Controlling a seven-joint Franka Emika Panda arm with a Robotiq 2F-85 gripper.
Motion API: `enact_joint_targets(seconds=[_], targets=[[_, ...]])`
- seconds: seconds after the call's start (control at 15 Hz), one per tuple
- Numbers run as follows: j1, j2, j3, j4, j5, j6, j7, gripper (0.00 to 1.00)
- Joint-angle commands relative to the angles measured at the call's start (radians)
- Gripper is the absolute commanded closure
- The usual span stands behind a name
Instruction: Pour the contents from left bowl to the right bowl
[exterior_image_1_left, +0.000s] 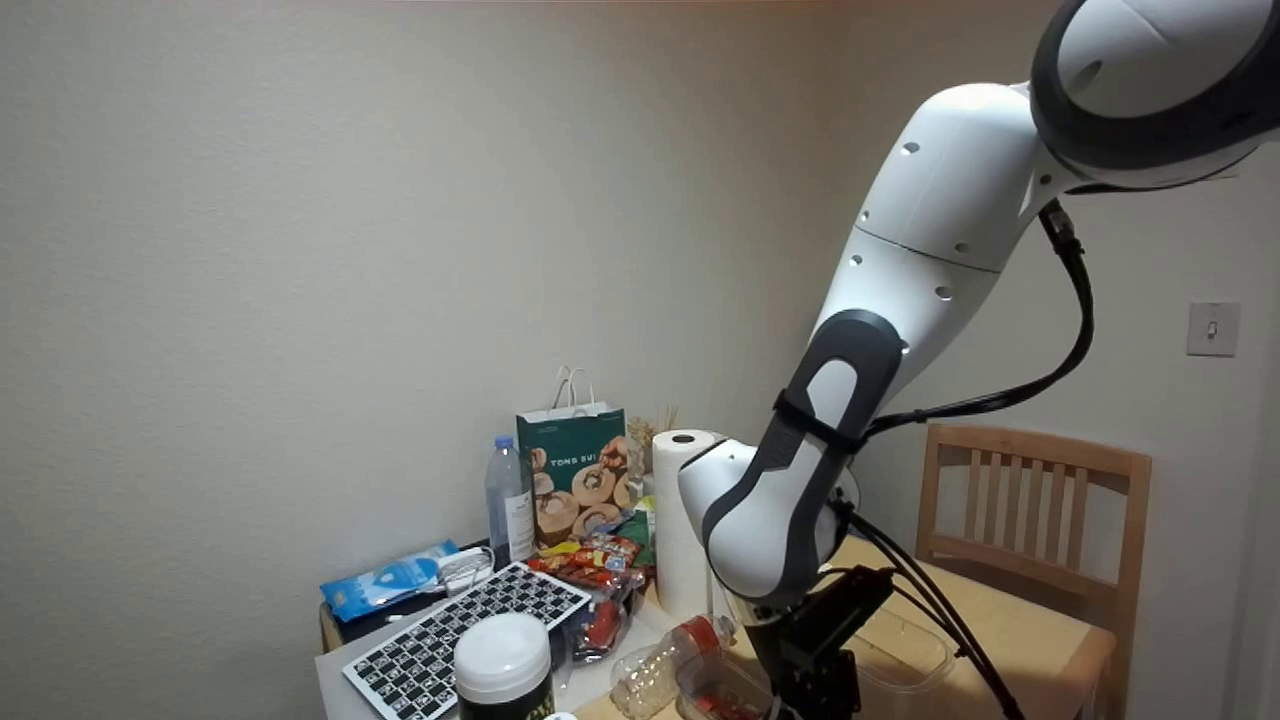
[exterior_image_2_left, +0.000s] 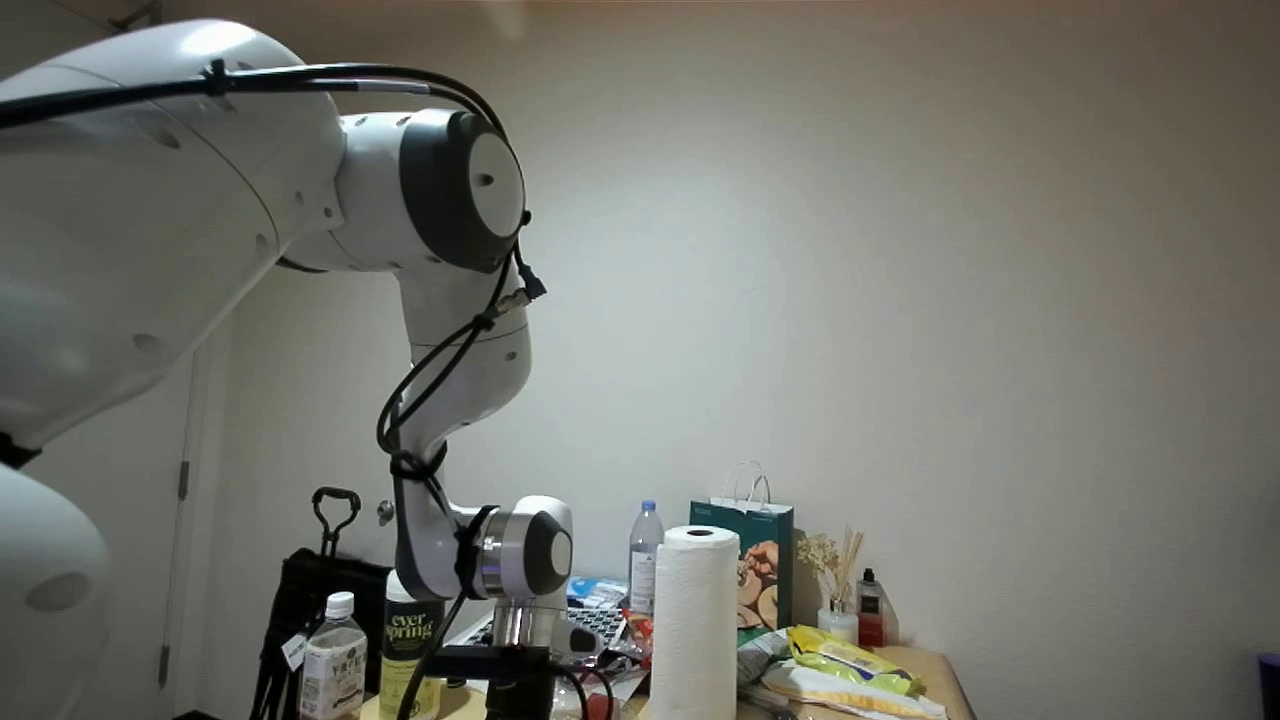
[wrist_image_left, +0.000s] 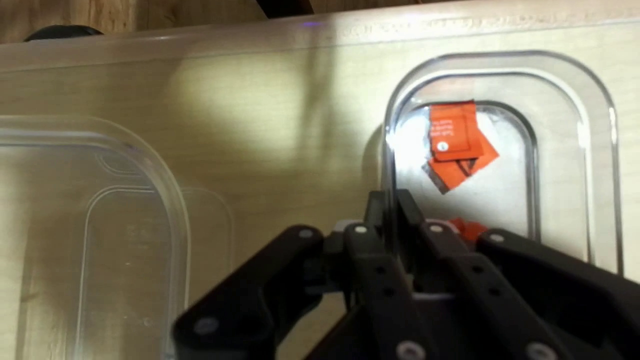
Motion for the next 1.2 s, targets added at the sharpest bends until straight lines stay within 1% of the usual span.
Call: enact_joint_targets(seconds=[0.0,0.13,0.4,0.67,0.87,1.0,1.07,1.13], targets=[[0.030,-0.056,-0.017,-0.016,-0.004,-0.014,0.015,0.98],[0.050,-0.101,-0.023,-0.026,-0.015,-0.034,0.040,0.97],[0.060,-0.209,-0.010,-0.039,-0.002,-0.131,0.040,0.97],[0.049,-0.325,0.012,-0.025,-0.001,-0.349,-0.005,0.97],[0.048,-0.411,0.016,-0.026,-0.044,-0.501,0.014,0.97],[0.039,-0.467,0.015,-0.047,-0.083,-0.525,0.032,0.97],[0.036,-0.392,0.029,0.003,-0.052,-0.506,0.024,0.97],[0.032,-0.408,0.030,0.002,-0.056,-0.512,0.023,0.93]])
